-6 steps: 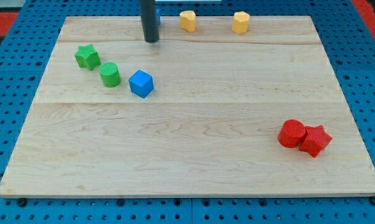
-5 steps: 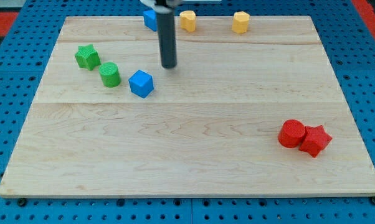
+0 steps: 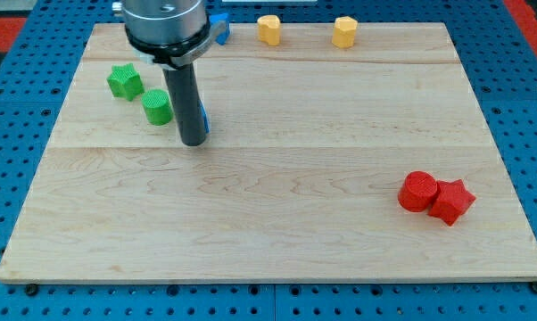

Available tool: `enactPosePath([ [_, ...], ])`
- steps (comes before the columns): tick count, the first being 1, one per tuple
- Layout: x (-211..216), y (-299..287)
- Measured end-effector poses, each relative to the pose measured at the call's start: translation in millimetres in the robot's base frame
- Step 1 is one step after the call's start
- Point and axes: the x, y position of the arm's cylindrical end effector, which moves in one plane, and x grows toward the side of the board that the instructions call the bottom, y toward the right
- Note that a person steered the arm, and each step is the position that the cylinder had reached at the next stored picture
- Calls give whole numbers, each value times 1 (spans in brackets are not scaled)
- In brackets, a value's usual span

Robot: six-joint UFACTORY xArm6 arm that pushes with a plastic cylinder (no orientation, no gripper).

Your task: Move the blue cube to the top left of the board

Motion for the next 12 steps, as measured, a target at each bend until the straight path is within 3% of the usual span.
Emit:
enactPosePath([
  [1,-23,-5],
  [2,-86,-24],
  [3,-121,-30],
  [5,-80,-21],
  [6,-91,33],
  [7,-145,26],
  [8,-195,-21],
  [10,-178,-30],
  [12,-194,-74],
])
